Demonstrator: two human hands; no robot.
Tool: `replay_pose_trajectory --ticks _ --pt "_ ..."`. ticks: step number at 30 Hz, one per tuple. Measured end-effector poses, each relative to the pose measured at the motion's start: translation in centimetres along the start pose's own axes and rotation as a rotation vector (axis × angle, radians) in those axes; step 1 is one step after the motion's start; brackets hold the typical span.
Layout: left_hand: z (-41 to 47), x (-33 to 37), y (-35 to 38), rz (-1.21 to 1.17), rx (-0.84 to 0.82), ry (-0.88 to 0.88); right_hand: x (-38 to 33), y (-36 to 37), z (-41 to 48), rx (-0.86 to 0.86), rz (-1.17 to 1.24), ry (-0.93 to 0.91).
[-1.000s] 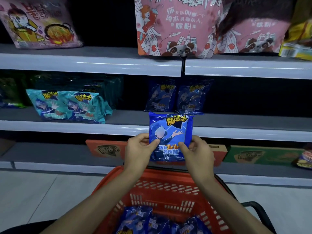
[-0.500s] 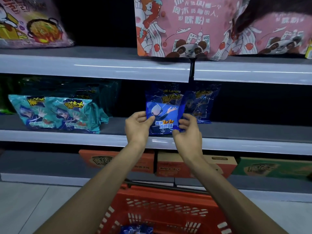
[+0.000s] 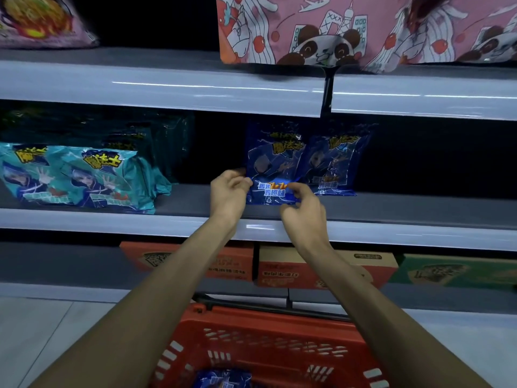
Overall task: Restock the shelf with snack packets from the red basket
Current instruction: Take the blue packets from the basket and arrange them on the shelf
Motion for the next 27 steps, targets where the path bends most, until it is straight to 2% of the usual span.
replay_pose_trajectory --ticks 4,6,8,11,14,20,27 --pt "-0.2 -0.6 -0.3 0.017 -0.037 -0.008 0.5 0.1 -0.3 -0.019 -0.018 -0.007" --pt "-1.6 -0.2 -1.3 0.139 -0.027 0.065 0.6 -0.3 -0.9 -0.013 -0.120 -0.051" --pt "-3.7 0.8 -1.7 0.368 -0.061 0.241 0.3 -0.6 -1.7 0.018 -0.313 -0.151" --pt "-6.1 1.4 -0.6 0.806 -0.219 0.510 -0.1 -0.1 -3.0 0.034 -0.534 -0.335" --pt "-6.5 0.2 0.7 1.135 -0.329 0.519 0.3 1.1 -2.8 0.007 -0.665 -0.413" --pt "-5.6 -0.2 1.4 1.307 -0.394 0.516 0.6 2.5 -1.0 -0.058 -0.794 -0.401" --pt "-5.8 0.7 1.6 1.324 -0.402 0.497 0.5 2.0 -1.2 -0.065 -0.798 -0.387"
Point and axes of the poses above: each hand's wrist, its own z-axis towards the middle knuckle, its own y-axis out of the palm, x = y × z, the point moved 7 cm from there along z, towards the middle knuckle, and after that the axes turned 6 degrees about y, right-handed, at the moved point
